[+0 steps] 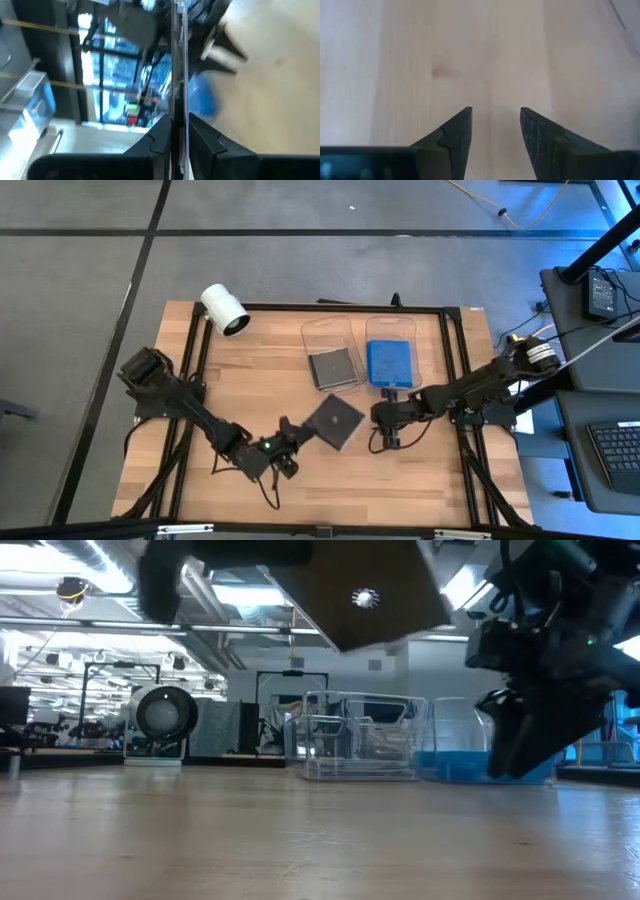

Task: Pick & place jewel cases by type
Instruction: Put the black cd case into the left transparent bin

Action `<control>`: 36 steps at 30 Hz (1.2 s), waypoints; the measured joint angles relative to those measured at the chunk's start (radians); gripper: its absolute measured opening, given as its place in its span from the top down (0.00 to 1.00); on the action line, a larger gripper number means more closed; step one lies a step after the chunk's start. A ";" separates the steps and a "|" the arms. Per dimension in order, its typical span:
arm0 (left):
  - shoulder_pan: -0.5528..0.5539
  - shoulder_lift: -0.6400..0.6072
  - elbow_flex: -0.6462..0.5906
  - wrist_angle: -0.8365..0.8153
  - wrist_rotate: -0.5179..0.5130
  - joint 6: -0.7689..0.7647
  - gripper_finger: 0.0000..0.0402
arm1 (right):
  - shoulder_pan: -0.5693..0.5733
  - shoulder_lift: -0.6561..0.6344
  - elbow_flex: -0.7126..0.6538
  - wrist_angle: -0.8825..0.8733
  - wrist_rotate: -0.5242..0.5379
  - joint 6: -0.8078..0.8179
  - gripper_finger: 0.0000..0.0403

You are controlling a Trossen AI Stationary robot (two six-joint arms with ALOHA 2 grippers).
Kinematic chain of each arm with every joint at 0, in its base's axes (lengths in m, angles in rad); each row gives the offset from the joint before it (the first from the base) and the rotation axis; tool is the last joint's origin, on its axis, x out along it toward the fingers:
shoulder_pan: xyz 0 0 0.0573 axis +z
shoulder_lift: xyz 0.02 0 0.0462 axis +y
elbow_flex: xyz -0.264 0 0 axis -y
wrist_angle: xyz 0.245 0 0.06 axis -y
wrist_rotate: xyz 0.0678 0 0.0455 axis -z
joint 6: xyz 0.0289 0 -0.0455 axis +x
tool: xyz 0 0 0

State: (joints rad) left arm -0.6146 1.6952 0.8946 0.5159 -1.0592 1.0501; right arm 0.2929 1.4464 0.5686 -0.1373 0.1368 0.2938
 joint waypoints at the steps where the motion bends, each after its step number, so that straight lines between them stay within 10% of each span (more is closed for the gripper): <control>1: 0.016 -0.026 -0.010 -0.012 -0.004 0.000 0.90 | 0.001 -0.022 0.000 -0.040 0.008 0.016 0.58; 8: 0.154 -0.222 -0.117 -0.104 0.058 -0.080 0.88 | 0.021 -0.138 0.000 -0.175 0.064 0.046 0.58; 12: 0.258 -0.301 -0.168 -0.176 0.273 -0.149 0.90 | 0.031 -0.167 0.000 -0.171 0.105 0.045 0.58; 27: 0.659 -0.293 -0.202 -0.280 0.847 0.045 0.89 | 0.030 -0.165 0.001 -0.090 0.144 0.068 0.58; 36: 0.807 -0.288 -0.203 -0.275 1.023 0.142 0.86 | 0.030 -0.165 0.001 -0.063 0.184 0.069 0.58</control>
State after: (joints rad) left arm 0.1922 1.4067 0.6918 0.2413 -0.0358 1.1919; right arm 0.3233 1.2812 0.5694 -0.2001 0.3210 0.3632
